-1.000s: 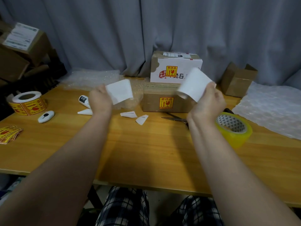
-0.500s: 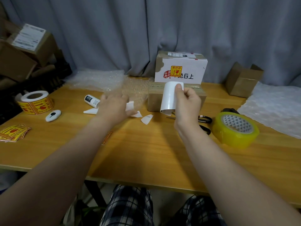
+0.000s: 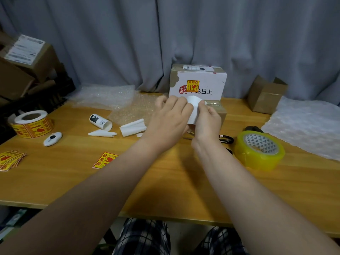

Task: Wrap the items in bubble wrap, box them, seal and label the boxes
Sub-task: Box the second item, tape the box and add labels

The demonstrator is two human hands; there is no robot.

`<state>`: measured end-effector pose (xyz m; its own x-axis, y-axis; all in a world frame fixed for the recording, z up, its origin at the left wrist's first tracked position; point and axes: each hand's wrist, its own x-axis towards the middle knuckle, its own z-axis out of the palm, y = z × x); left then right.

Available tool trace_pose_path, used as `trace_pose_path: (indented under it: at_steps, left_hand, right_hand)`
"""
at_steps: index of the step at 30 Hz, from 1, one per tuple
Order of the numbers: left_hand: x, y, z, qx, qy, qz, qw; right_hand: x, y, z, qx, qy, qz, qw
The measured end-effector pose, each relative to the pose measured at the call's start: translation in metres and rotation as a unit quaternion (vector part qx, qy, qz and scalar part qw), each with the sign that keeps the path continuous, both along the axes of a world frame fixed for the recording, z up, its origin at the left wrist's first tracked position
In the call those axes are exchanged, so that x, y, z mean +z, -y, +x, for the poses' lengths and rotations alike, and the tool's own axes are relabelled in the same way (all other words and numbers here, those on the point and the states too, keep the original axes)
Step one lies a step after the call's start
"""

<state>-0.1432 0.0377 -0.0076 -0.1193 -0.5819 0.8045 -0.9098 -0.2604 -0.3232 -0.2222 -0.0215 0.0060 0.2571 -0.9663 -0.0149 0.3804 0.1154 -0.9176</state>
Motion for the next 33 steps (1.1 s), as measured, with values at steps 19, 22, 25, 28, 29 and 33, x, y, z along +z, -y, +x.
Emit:
trace_pose_path:
  at_steps: [19,22,25,28,29,33]
  left_hand:
    - [0.025,0.046,0.007,-0.213,-0.719,-0.125,0.65]
    - [0.031,0.057,0.026,-0.156,-0.724,-0.083,0.667]
    - [0.041,0.068,0.041,-0.125,-0.727,-0.04,0.674]
    - [0.047,0.079,0.053,-0.074,-0.694,0.006,0.716]
    - [0.048,0.083,0.057,-0.062,-0.691,0.019,0.72]
    - [0.044,0.092,0.067,-0.011,-0.675,0.066,0.735]
  right_hand:
    - [0.006,0.069,-0.009,-0.01,-0.162,-0.13,0.978]
    - [0.025,0.098,-0.008,-0.001,-0.195,-0.211,0.958]
    - [0.043,0.121,-0.004,0.011,-0.281,-0.277,0.919]
    - [0.044,0.134,0.002,0.047,-0.318,-0.303,0.897]
    - [0.042,0.136,0.004,0.057,-0.322,-0.305,0.895]
    - [0.027,0.146,0.009,0.064,-0.357,-0.277,0.89]
